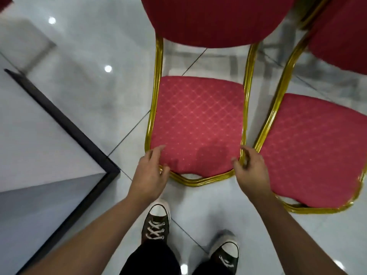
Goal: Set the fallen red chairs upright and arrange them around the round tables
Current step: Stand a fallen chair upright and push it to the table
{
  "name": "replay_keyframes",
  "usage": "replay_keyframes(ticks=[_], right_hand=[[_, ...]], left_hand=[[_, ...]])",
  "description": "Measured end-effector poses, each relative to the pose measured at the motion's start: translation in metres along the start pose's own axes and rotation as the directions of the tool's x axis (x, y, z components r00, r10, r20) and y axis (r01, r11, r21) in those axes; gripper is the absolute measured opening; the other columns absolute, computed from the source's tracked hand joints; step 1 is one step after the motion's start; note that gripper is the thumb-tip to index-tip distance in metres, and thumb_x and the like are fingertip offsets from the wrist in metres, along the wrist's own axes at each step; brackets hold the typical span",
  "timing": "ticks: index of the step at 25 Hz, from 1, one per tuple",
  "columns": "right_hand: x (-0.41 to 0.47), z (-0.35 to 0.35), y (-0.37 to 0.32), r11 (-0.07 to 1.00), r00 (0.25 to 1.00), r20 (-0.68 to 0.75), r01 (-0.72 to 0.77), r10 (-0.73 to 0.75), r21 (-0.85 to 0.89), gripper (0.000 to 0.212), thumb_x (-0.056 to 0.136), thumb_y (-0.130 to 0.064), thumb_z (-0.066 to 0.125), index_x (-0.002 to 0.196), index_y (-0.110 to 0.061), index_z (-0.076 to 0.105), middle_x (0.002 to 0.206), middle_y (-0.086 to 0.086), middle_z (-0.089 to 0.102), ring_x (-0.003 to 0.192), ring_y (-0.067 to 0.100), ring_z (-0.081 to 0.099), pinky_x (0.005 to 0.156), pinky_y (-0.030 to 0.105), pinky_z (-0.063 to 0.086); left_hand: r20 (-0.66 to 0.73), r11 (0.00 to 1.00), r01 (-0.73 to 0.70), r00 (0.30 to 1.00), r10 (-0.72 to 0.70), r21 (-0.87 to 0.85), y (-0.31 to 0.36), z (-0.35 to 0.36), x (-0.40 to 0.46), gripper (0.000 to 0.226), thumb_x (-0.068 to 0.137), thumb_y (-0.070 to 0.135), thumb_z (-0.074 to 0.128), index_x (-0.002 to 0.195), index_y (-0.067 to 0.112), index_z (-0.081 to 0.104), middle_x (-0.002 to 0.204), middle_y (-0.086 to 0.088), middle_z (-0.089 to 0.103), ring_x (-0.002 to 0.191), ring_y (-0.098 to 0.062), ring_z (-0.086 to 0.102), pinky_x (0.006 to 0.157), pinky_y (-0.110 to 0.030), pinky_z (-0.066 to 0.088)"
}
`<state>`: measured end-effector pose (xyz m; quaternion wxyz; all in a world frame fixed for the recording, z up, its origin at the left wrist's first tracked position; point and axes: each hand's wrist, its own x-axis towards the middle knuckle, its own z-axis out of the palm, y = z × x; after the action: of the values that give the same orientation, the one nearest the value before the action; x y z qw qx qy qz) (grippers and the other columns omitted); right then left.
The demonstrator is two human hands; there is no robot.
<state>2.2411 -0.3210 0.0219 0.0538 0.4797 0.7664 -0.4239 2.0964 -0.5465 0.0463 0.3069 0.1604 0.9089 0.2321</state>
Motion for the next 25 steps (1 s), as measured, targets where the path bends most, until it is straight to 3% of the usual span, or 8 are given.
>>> replay_keyframes(ticks=[2,4,8,10,12,16,21,25], right_hand=[[0.037,0.037,0.030,0.999,0.999,-0.016,-0.042,0.042,0.025,0.064,0.090,-0.032,0.071,0.147,-0.018,0.045,0.139,0.012,0.050,0.131,0.024,0.045,0.109,0.032,0.035],[0.068,0.064,0.053,0.997,0.996,-0.032,-0.079,0.079,0.019,0.078,0.090,-0.038,0.071,0.155,-0.021,0.032,0.148,0.015,0.041,0.137,0.032,0.042,0.116,0.042,0.034],[0.107,0.086,0.068,0.991,0.990,-0.065,-0.125,0.122,-0.042,0.098,0.086,-0.052,0.070,0.156,-0.047,0.002,0.149,0.023,0.034,0.130,0.045,0.047,0.111,0.052,0.037],[0.114,0.082,0.067,0.989,0.985,-0.086,-0.147,0.148,0.010,0.103,0.081,-0.054,0.075,0.155,-0.049,0.002,0.145,0.024,0.037,0.129,0.044,0.049,0.111,0.053,0.039],[0.111,0.068,0.062,0.984,0.984,-0.070,-0.157,0.162,0.081,0.103,0.077,-0.051,0.079,0.156,-0.041,0.014,0.144,0.020,0.043,0.131,0.040,0.048,0.112,0.055,0.040],[0.062,0.024,0.022,0.980,0.994,-0.040,-0.091,0.099,0.177,0.093,0.073,-0.048,0.084,0.150,-0.038,0.033,0.139,0.009,0.053,0.131,0.031,0.051,0.110,0.052,0.043],[-0.039,-0.069,-0.083,0.980,0.989,0.103,-0.121,0.105,0.159,0.090,0.079,-0.061,0.073,0.153,-0.037,0.027,0.143,0.013,0.049,0.132,0.034,0.050,0.110,0.055,0.040],[-0.105,-0.159,-0.194,0.981,0.966,0.209,-0.172,0.150,0.091,0.085,0.083,-0.065,0.066,0.152,-0.034,0.026,0.143,0.015,0.048,0.129,0.038,0.051,0.109,0.056,0.041]], left_hand=[[-0.012,0.998,0.062,0.998,-0.061,0.015,-0.039,0.036,0.045,0.066,0.098,0.025,0.054,0.155,0.031,0.022,0.146,-0.012,0.040,0.128,-0.033,0.044,0.109,-0.046,0.039],[-0.013,0.985,0.173,0.985,-0.173,0.003,-0.073,0.056,0.083,0.075,0.098,0.028,0.053,0.159,0.032,0.009,0.154,-0.019,0.029,0.135,-0.041,0.038,0.114,-0.053,0.035],[0.002,0.917,0.314,0.946,-0.323,-0.245,-0.108,0.075,0.121,0.090,0.095,0.027,0.059,0.158,0.038,-0.004,0.153,-0.013,0.040,0.133,-0.037,0.046,0.110,-0.044,0.038],[0.027,0.877,0.322,0.942,-0.335,-0.357,-0.110,0.075,0.123,0.093,0.094,0.026,0.064,0.157,0.040,-0.002,0.150,-0.007,0.044,0.132,-0.031,0.049,0.106,-0.039,0.039],[0.041,0.850,0.334,0.937,-0.348,-0.407,-0.105,0.062,0.115,0.092,0.093,0.024,0.067,0.157,0.041,0.003,0.150,-0.007,0.043,0.134,-0.030,0.047,0.109,-0.043,0.039],[-0.030,0.875,0.316,0.936,-0.351,-0.367,-0.073,-0.001,0.058,0.090,0.092,0.028,0.069,0.156,0.042,0.008,0.149,-0.010,0.042,0.132,-0.029,0.048,0.114,-0.048,0.039],[-0.213,0.905,0.328,0.897,-0.388,-0.270,0.016,-0.139,-0.052,0.076,0.093,0.042,0.064,0.154,0.029,0.021,0.141,-0.013,0.053,0.130,-0.036,0.050,0.109,-0.055,0.041],[-0.330,0.909,0.343,0.851,-0.407,-0.237,0.106,-0.266,-0.117,0.059,0.094,0.035,0.064,0.144,0.017,0.040,0.130,-0.019,0.059,0.120,-0.040,0.055,0.105,-0.049,0.043]])
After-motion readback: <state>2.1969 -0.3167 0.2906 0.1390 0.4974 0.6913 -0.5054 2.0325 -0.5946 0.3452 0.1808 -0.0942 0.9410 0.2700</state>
